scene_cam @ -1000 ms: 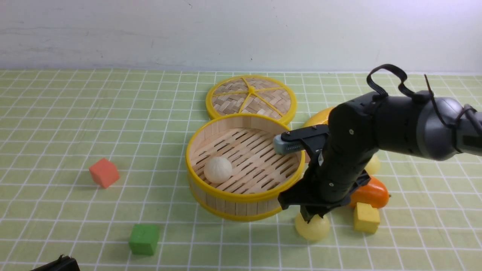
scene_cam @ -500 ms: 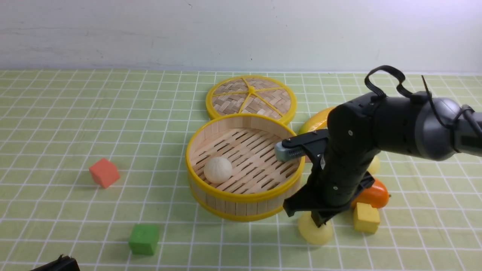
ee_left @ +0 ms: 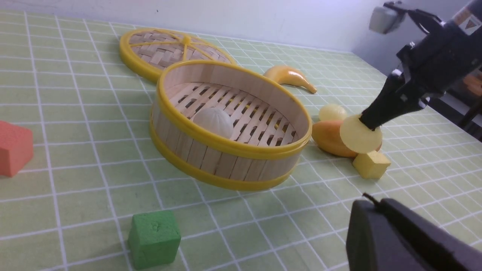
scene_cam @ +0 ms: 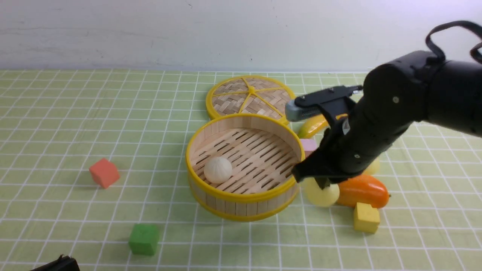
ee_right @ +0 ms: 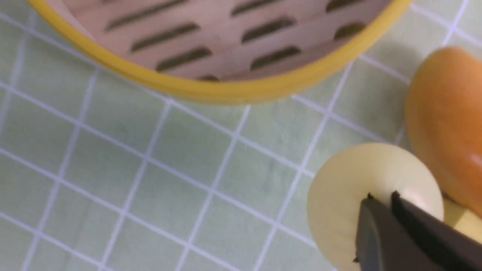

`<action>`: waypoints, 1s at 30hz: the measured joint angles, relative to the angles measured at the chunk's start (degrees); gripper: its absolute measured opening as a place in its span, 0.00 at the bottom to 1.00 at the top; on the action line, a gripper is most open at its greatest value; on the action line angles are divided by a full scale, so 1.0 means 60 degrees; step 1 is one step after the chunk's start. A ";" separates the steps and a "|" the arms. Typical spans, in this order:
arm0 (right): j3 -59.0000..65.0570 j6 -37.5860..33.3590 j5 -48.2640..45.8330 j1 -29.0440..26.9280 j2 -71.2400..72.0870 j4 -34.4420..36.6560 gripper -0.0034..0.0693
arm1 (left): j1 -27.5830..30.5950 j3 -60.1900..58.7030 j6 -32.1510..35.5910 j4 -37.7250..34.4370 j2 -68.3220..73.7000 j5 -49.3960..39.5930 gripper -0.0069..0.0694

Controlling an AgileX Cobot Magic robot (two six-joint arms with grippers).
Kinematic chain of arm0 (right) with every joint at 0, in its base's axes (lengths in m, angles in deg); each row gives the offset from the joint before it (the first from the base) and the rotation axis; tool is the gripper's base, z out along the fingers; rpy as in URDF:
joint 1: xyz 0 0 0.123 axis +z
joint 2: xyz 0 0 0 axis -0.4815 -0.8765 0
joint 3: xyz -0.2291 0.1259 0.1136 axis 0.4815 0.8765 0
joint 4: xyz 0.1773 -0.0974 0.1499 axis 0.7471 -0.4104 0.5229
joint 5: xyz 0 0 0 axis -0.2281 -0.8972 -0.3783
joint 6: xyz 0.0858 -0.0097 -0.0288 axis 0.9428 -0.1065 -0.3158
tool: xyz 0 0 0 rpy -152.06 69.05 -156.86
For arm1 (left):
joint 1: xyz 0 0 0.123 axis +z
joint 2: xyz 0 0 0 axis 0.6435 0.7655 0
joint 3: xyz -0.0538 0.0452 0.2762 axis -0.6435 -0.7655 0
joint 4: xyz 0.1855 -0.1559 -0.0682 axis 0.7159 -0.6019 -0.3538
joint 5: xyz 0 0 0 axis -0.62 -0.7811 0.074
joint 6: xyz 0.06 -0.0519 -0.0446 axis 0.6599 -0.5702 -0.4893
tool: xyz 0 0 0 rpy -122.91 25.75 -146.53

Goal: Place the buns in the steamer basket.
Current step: Use the right arm to put the steamed stuffed bun into the steamer, then use the right arm to grab a steamed stuffed bun

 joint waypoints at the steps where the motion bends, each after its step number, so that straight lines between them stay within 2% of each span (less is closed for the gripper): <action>1: -0.0249 -0.0174 0.0525 0.0000 -0.0012 0.0269 0.04 | 0.0000 0.0000 0.0000 0.0000 0.0000 0.0000 0.10; 7: -0.1182 -0.0841 0.2097 0.0000 -0.1198 0.1272 0.05 | 0.0000 0.0000 0.0000 0.0000 0.0000 0.0000 0.10; 12: -0.1581 -0.0785 0.2309 -0.0117 -0.2377 0.1344 0.09 | 0.0000 0.0000 0.0000 0.0000 0.0000 0.0000 0.10; 14: -0.1614 -0.0713 0.2344 -0.0166 -0.2590 0.1344 0.15 | 0.0000 0.0000 0.0000 0.0000 0.0000 0.0000 0.10; 15: -0.1626 -0.0585 0.2367 -0.0173 -0.2631 0.1344 0.21 | 0.0000 0.0000 0.0000 0.0000 0.0000 0.0000 0.10; 16: -0.1626 -0.0583 0.2371 -0.0173 -0.2631 0.1344 0.22 | 0.0000 0.0000 0.0000 0.0000 0.0000 0.0000 0.10; 19: -0.1742 -0.0539 0.2257 -0.0209 -0.2516 0.1344 0.44 | 0.0000 0.0000 0.0000 0.0000 0.0000 0.0000 0.10; 20: -0.1773 -0.0539 0.2181 -0.0227 -0.2486 0.1344 0.46 | 0.0000 0.0000 0.0000 0.0000 0.0000 0.0000 0.10; 21: -0.1943 -0.0539 0.1867 -0.0317 -0.2257 0.1256 0.57 | 0.0000 0.0000 0.0000 0.0000 0.0000 0.0000 0.11; 24: -0.2170 -0.0528 0.1156 -0.0594 -0.1568 0.0484 0.69 | 0.0000 0.0000 0.0000 0.0000 0.0000 0.0000 0.11; 25: -0.2170 -0.0528 0.1104 -0.0623 -0.1518 0.0405 0.69 | 0.0000 0.0000 0.0000 0.0000 0.0000 0.0000 0.11; 27: -0.2234 -0.0177 0.0470 -0.1040 -0.1026 -0.0493 0.72 | 0.0000 0.0000 0.0000 0.0000 0.0000 0.0000 0.11; 30: -0.2297 0.0697 -0.0588 -0.2060 -0.0916 -0.1285 0.70 | 0.0000 0.0000 0.0000 0.0000 0.0000 0.0000 0.11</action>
